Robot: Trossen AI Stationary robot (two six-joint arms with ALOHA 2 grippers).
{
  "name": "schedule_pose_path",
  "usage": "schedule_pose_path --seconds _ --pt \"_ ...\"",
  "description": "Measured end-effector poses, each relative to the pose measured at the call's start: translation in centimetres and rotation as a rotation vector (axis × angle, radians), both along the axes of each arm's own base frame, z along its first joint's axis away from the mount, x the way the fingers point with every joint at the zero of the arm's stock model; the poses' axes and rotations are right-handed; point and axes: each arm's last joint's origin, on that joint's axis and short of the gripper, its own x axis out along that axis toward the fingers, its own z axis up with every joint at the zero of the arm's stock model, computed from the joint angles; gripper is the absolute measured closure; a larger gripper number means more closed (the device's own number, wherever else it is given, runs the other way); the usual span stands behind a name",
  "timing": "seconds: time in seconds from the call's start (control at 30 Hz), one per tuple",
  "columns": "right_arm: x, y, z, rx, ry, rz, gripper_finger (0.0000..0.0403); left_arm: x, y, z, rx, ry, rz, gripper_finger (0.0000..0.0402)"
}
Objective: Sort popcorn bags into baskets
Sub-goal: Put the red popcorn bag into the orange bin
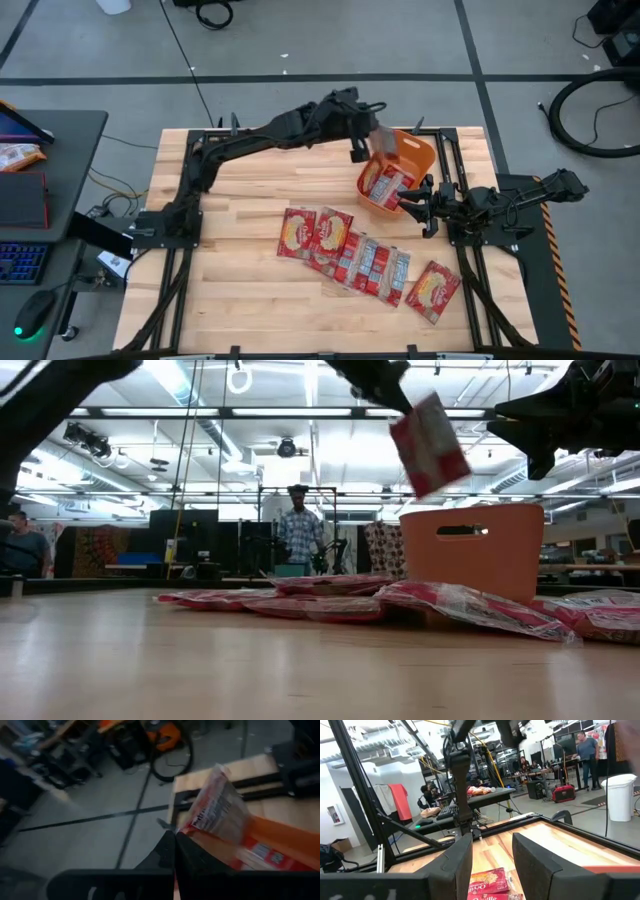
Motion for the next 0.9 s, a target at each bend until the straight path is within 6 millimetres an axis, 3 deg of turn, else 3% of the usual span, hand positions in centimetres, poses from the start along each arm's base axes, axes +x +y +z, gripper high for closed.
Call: schedule_pose_path --seconds 0.23,0.47,0.73,0.9 --pt "0.0 0.0 0.0 0.0 0.0 -0.001 0.0259 3.1 1.5 -4.5 -0.049 -0.017 -0.106 0.0401" --pt "0.0 0.0 0.0 0.0 -0.001 0.0 0.0259 4.7 1.9 -9.1 -0.051 0.099 -0.131 0.0401" --pt "0.0 0.0 0.0 0.0 -0.001 -0.001 0.0259 5.4 2.9 -8.8 0.002 -0.024 -0.118 0.04" --pt "0.0 0.0 0.0 0.0 -0.001 0.0 0.0259 4.8 1.8 -10.7 -0.141 0.165 -0.161 0.039"
